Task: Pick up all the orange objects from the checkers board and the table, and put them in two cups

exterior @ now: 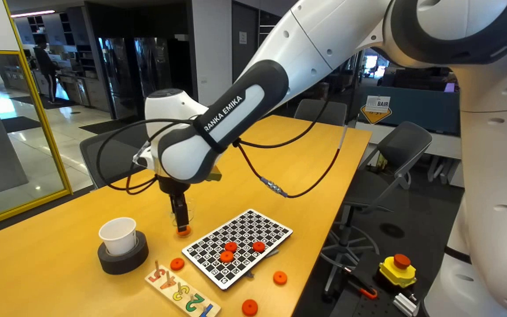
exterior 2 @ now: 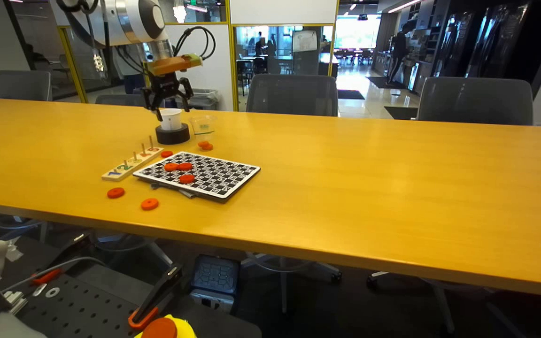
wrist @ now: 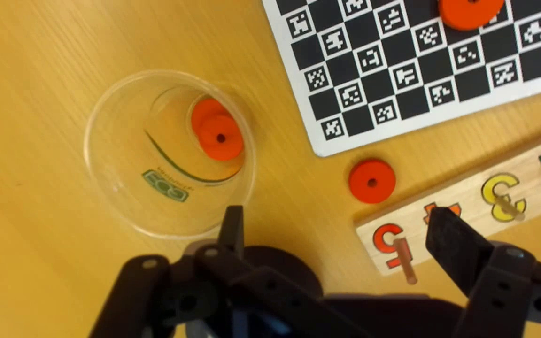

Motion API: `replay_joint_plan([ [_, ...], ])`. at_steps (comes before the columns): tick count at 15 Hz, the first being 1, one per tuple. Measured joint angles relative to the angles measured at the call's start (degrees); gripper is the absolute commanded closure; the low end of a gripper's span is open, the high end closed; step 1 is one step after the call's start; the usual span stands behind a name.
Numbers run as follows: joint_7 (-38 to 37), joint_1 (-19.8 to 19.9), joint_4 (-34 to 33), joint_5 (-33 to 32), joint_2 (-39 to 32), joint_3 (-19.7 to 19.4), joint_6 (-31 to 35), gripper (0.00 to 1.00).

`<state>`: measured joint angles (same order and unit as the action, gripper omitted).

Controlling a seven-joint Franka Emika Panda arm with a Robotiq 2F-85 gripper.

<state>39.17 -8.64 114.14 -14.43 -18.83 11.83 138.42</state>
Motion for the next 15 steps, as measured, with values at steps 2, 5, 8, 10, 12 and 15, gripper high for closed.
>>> replay_joint_plan([
  [2,5.6,0.7,4.2,-0.1,0.6,0.3,3.9,0.0],
  [5,13.1,1.7,8.1,-0.1,0.8,0.9,8.4,0.0],
  [8,18.5,2.2,10.0,0.0,0.8,1.6,10.4,0.0],
  [10,20.9,2.2,10.5,0.3,0.8,2.1,11.0,0.0],
  [12,22.6,2.2,10.8,0.4,0.6,2.5,11.7,0.0],
  [15,24.9,2.2,10.8,0.7,0.1,2.9,12.0,0.0],
])
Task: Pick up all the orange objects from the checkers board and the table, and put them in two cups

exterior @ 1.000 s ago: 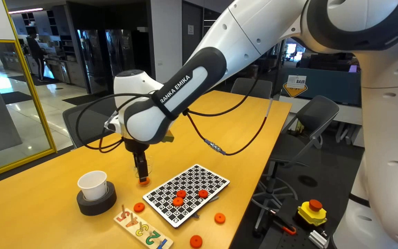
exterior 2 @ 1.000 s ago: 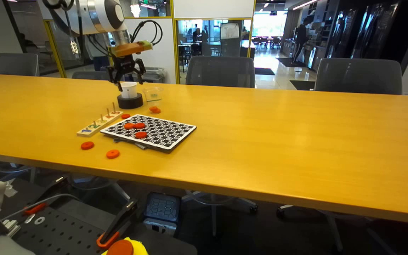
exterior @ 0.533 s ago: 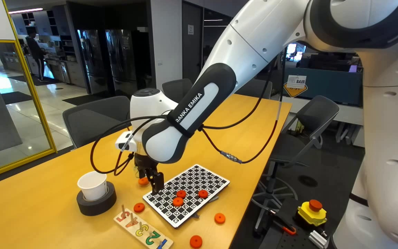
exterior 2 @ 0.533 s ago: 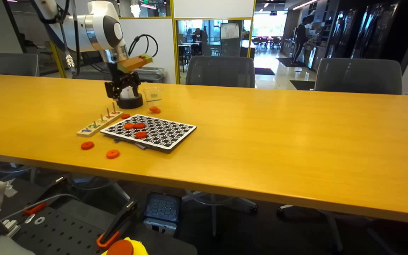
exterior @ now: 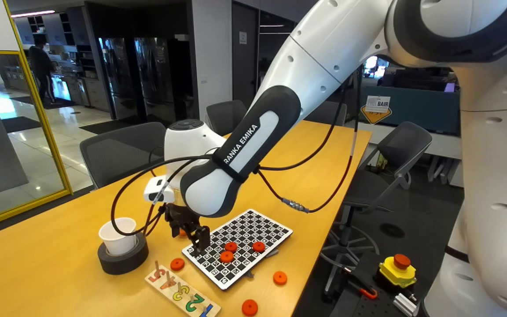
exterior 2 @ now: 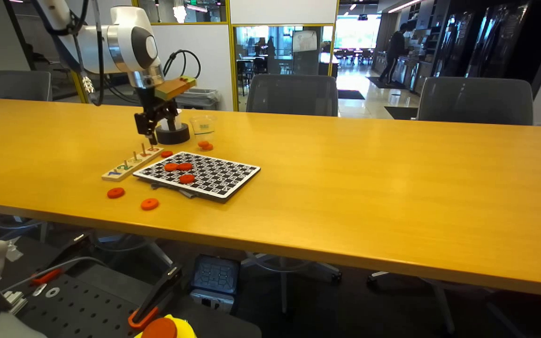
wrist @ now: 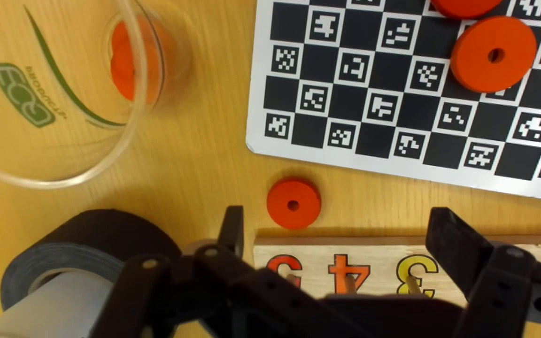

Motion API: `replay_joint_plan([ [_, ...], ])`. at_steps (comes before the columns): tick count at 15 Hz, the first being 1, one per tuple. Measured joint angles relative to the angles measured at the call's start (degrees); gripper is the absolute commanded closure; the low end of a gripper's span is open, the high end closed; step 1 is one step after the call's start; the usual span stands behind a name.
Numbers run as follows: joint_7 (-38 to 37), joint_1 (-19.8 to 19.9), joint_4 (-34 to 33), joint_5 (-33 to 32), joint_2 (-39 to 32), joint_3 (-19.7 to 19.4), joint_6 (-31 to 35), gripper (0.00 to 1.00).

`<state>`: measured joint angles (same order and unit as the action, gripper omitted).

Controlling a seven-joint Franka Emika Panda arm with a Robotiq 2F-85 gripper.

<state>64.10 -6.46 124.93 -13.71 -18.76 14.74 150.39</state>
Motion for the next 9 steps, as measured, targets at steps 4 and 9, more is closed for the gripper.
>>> replay_joint_plan([
  [4,2.4,0.0,-0.4,1.0,-1.5,0.2,0.2,0.0],
  [9,3.0,0.0,-2.7,1.0,-4.7,0.2,0.2,0.0],
])
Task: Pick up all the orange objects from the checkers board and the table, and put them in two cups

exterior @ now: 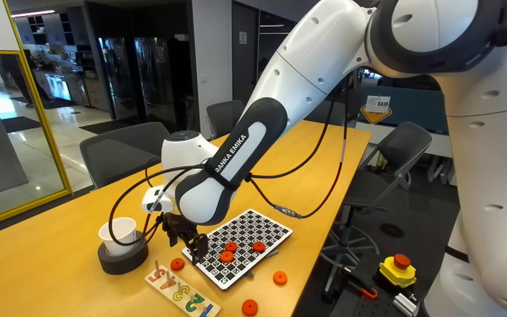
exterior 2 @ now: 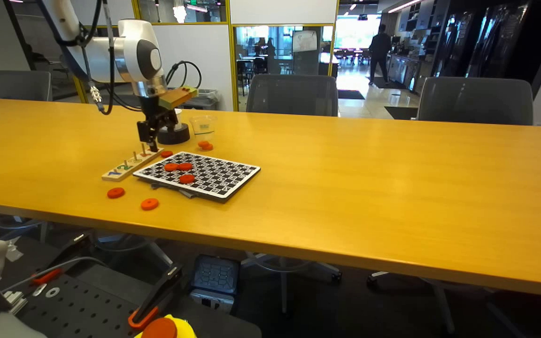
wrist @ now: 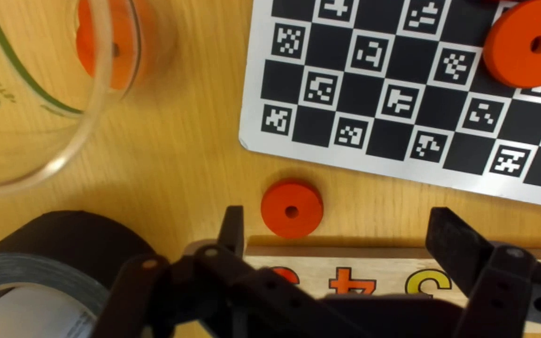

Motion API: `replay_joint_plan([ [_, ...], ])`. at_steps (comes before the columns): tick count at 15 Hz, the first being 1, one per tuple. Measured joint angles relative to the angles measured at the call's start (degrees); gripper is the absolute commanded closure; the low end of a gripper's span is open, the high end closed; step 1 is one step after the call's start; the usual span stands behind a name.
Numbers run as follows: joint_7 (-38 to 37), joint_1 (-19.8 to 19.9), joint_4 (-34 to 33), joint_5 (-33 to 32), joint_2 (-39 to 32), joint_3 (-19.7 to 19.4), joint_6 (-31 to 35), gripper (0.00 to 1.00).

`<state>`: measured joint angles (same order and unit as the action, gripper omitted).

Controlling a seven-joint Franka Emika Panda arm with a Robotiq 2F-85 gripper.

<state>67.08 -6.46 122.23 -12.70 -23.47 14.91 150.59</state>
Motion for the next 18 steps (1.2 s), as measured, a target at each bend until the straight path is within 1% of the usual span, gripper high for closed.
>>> replay_joint_plan([
  [9,0.6,0.0,-6.4,0.0,-6.2,-0.1,-0.8,0.0],
  [17,0.7,0.0,-8.0,0.0,-8.1,-0.1,-0.9,0.0],
  [18,0.7,0.0,-8.0,0.0,-8.2,-0.1,-1.0,0.25],
])
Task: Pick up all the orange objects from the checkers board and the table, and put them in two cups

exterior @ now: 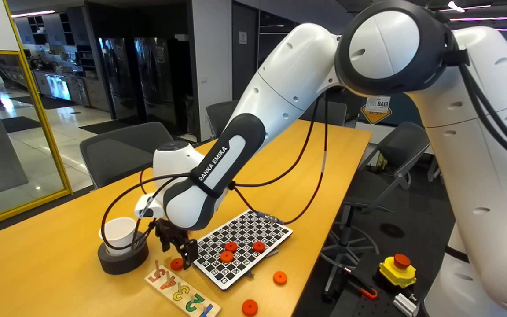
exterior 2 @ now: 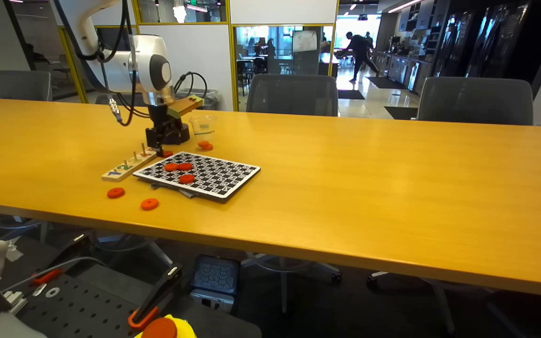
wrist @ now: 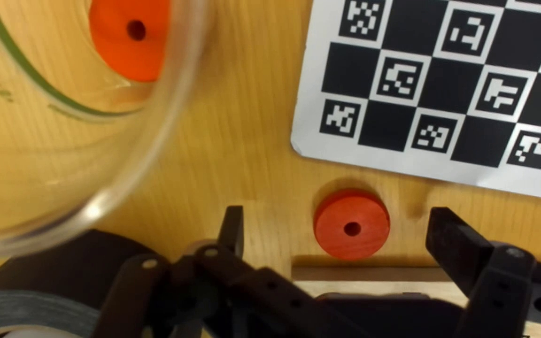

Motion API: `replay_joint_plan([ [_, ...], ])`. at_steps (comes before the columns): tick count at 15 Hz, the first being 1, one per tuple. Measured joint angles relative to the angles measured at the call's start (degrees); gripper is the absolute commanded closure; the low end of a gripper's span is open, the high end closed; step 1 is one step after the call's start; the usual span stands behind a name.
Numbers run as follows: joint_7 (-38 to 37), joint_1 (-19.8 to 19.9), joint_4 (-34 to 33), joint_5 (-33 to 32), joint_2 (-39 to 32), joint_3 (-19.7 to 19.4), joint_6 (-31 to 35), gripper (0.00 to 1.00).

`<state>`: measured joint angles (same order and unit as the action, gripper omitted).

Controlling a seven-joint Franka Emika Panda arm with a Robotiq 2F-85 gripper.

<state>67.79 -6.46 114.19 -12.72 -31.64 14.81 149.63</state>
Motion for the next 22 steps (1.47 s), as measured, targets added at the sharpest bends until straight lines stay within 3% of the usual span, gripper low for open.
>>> replay_joint_plan([
  [1,0.0,0.0,0.0,0.0,-0.1,0.0,0.0,0.25],
  [8,0.0,0.1,-0.1,0.0,-0.1,0.0,0.0,0.8],
  [17,0.0,0.1,-0.4,0.0,0.6,0.0,-0.1,0.79],
  [22,-0.9,-0.3,-0.7,0.0,7.0,0.0,-4.1,0.79],
])
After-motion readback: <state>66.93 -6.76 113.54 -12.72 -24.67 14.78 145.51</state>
